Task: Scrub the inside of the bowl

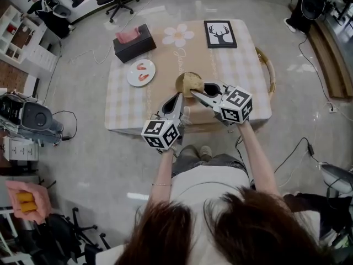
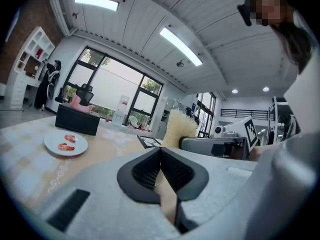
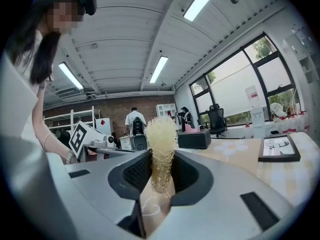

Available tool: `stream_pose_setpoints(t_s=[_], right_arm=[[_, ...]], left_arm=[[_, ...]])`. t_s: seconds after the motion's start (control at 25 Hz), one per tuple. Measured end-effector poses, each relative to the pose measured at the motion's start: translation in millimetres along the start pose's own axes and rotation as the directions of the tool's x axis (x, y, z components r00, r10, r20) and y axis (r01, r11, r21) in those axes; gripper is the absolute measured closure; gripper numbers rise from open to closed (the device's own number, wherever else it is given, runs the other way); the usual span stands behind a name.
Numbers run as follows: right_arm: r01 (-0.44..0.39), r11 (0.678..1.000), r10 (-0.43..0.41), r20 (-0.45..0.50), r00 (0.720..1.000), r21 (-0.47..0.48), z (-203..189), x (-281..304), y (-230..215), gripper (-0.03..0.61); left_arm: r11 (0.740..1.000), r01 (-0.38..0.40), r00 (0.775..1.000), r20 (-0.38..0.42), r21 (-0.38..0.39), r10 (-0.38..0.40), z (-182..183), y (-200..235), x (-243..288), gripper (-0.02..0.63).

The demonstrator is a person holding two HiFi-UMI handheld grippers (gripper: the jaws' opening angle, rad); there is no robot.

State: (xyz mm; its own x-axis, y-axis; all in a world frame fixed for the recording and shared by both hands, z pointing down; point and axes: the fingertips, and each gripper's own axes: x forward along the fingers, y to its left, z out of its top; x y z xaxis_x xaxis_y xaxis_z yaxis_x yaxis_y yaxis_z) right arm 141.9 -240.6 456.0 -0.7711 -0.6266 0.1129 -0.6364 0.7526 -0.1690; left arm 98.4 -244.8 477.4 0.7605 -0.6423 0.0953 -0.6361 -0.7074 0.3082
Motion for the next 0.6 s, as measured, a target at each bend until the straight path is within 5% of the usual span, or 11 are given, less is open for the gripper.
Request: stream_pose_setpoints(t_s=[0.6], right_arm=[[0.004,1.000,-0.006,0.057,0.998,0.030,5.3,-9.5,-5.5,0.485]], left_arm=[[0.999,-0.022,1.000,0.009,0.035,0.022,4.7,2.8,2.6,0.603]])
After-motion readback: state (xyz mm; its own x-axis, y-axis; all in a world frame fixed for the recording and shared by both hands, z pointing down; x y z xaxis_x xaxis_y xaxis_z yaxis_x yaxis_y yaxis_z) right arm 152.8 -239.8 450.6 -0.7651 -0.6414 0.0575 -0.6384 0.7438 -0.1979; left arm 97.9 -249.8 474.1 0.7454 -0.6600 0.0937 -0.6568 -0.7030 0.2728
